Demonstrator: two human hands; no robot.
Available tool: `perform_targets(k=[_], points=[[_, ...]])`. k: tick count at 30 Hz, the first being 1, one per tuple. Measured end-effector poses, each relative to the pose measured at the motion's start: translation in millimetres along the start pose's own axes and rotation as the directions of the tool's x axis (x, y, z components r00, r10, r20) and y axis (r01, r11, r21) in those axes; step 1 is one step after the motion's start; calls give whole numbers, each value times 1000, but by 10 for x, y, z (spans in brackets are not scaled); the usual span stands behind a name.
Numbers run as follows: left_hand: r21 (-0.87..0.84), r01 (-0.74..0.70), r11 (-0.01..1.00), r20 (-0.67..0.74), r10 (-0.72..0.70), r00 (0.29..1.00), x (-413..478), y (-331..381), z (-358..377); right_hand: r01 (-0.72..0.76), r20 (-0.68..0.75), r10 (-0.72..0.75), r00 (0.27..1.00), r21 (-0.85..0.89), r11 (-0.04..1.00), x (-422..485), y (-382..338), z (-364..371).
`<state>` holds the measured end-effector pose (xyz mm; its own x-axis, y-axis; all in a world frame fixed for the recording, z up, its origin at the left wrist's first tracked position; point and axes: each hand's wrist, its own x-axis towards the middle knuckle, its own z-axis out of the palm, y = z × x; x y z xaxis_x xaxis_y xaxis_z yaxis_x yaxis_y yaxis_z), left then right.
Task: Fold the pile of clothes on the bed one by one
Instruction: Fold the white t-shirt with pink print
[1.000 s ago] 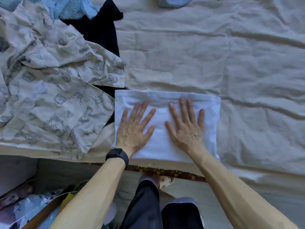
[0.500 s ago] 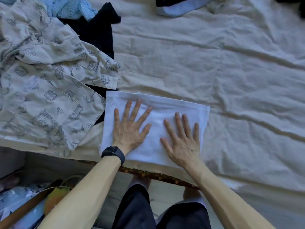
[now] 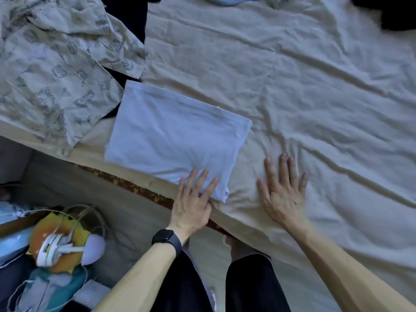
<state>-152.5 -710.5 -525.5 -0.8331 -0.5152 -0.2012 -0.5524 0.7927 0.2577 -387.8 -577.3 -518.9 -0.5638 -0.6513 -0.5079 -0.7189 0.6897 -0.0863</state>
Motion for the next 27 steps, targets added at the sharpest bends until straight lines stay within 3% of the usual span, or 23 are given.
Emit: perform_targets(k=[3,9,12,14,16,18,21,23,27], points=[[37,-15,999,-97,19,995,121,185,-69,-2,31,1,1000,31,1000,-229,131,70],[128,47,991,-110,-33,993,249,382,-248,-5,95,-2,995,79,997,-350,123,20],[-33,80,996,-166,-84,982,204,414,-376,-20,116,7,993,112,994,-325,56,-133],[-216,159,963,-168,-197,966,166,476,-583,-6,61,-8,998,234,972,-342,-62,-308],[-420,304,855,-152,-396,905,151,530,-838,-22,34,5,999,525,851,-292,-258,-538],[-560,399,726,-123,-550,826,161,550,-1044,-207,210,60,976,797,568,-80,-515,-783],[-610,422,671,-108,-598,794,203,541,-1242,-432,447,-10,894,869,241,365,-844,-1026],[-601,420,680,-84,-576,813,232,535,-1319,-469,484,-72,872,869,154,589,-999,-1126],[-572,441,692,-26,-553,833,254,560,-1389,-437,446,2,895,876,205,930,-1132,-1143]])
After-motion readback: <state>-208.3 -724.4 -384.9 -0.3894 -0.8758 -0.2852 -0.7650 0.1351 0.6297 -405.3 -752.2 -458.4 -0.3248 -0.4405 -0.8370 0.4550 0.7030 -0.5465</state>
